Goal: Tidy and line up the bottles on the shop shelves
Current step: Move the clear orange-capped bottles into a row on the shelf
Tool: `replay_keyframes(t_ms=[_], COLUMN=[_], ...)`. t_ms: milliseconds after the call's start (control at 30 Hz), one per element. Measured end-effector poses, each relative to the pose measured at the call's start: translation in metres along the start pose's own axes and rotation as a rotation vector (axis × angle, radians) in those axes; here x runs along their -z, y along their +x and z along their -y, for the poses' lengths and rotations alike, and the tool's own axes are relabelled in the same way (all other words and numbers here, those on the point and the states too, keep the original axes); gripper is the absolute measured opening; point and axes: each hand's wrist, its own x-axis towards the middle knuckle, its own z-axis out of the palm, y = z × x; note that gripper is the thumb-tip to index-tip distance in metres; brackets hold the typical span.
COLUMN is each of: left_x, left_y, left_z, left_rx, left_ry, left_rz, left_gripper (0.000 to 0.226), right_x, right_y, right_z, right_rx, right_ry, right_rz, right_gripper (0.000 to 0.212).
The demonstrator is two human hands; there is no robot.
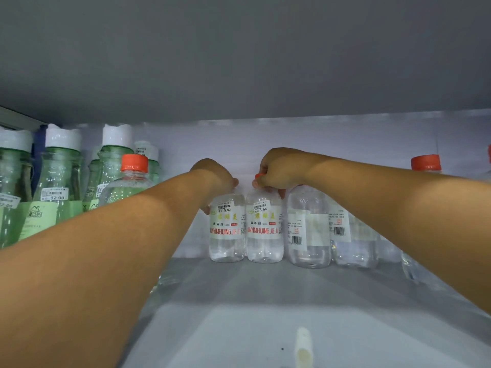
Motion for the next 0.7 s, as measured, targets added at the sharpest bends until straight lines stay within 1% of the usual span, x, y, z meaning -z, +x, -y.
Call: replay_keyframes(t_ms=[133, 267, 300, 367, 400, 433, 467, 500, 533, 600, 667, 700], left_x=[0.001, -0.001, -0.002, -0.003, -0.003, -0.004, -0.005, -0.008, -0.012, -0.023, -0.032, -0.035], left_y=[-0.001, 0.001, 0.002, 0.004, 0.002, 0.0, -0.003, -0.006, -0.008, -0.012, -0.015, -0.014], left_z=[-0.001, 0.001, 0.001, -0.005, -0.012, -0.021, -0.032, -0.044, -0.055, -0.071, -0.081, -0.083], left_rx=[0.011, 0.014, -0.019, -0.165, -0.268, -0.358, -0.43, -0.482, -0.522, -0.564, -0.556, -0.552], left_ry=[0.007, 0.028, 0.079, 0.165, 0.149, 0.081, 0.007, -0.024, 0.0, 0.152, 0.303, 0.358], left_rz=[0.005, -0.037, -0.09, -0.268, -0.329, -0.342, -0.311, -0.243, -0.152, 0.051, 0.229, 0.278], left_gripper=[0.041, 0.038, 0.038, 0.039, 0.039, 0.037, 0.032, 0.029, 0.032, 0.049, 0.064, 0.066], right_x=[0.001, 0.009, 0.018, 0.044, 0.058, 0.071, 0.081, 0.087, 0.089, 0.085, 0.079, 0.078], right_y=[-0.002, -0.007, -0.011, -0.019, -0.024, -0.03, -0.037, -0.045, -0.053, -0.066, -0.072, -0.073], right_z=[0.0, -0.002, -0.004, -0.012, -0.02, -0.029, -0.04, -0.052, -0.063, -0.078, -0.087, -0.089], right_rx=[-0.003, 0.06, 0.071, 0.063, 0.034, -0.007, -0.058, -0.121, -0.188, -0.289, -0.324, -0.325], right_ry=[0.006, -0.028, -0.037, -0.01, 0.031, 0.044, 0.014, -0.057, -0.134, -0.198, -0.108, -0.061], right_rz=[-0.024, 0.022, 0.022, -0.019, -0.041, -0.045, -0.023, 0.028, 0.101, 0.247, 0.293, 0.288], right_gripper=[0.042, 0.045, 0.046, 0.045, 0.042, 0.041, 0.04, 0.041, 0.041, 0.038, 0.035, 0.035])
